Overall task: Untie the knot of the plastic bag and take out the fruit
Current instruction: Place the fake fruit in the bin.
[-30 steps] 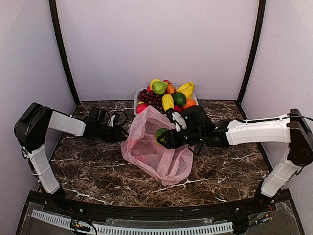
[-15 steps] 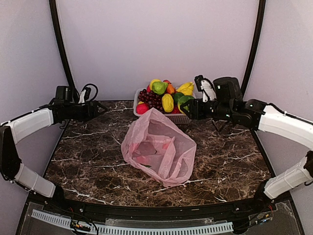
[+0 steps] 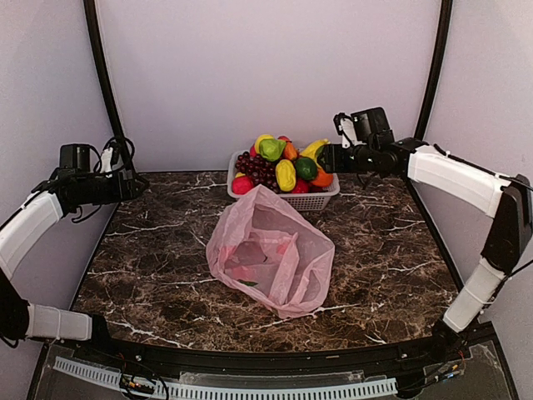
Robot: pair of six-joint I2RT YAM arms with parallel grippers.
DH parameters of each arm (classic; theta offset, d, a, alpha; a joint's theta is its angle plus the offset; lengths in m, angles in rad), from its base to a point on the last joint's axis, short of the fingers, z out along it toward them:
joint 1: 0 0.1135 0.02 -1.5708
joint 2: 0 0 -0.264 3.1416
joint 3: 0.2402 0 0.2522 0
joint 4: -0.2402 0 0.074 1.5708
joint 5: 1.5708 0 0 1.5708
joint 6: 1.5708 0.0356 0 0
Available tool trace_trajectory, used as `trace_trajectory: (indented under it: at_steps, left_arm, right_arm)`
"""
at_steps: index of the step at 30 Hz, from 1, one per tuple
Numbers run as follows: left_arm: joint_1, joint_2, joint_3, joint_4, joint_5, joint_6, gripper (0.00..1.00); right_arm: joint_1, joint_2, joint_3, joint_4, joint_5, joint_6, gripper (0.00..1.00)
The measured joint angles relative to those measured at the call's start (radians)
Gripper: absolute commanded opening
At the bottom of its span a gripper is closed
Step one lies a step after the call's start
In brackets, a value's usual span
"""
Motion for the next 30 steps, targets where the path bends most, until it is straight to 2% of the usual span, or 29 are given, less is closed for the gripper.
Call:
trace_trajectory:
  at_steps: [11,19,30]
  left_arm:
    - [0.005,-0.052,-0.050,-0.005,-0.153,0.076,0.87]
    - [0.005,-0.053,-0.051,-0.004,-0.178,0.090,0.87]
    - [0.005,-0.069,-0.056,-0.003,-0.188,0.090,0.87]
  right_arm:
    - [-0.113,0.356,0.349,-0.001,-0.062,-0.004,0.57]
    - [-0.138,0.562,0.592,0.014,-0.113,-0.025,0.58]
    - [-0.142,0.756,0.784,0.032,-0.161,-0.049,0.59]
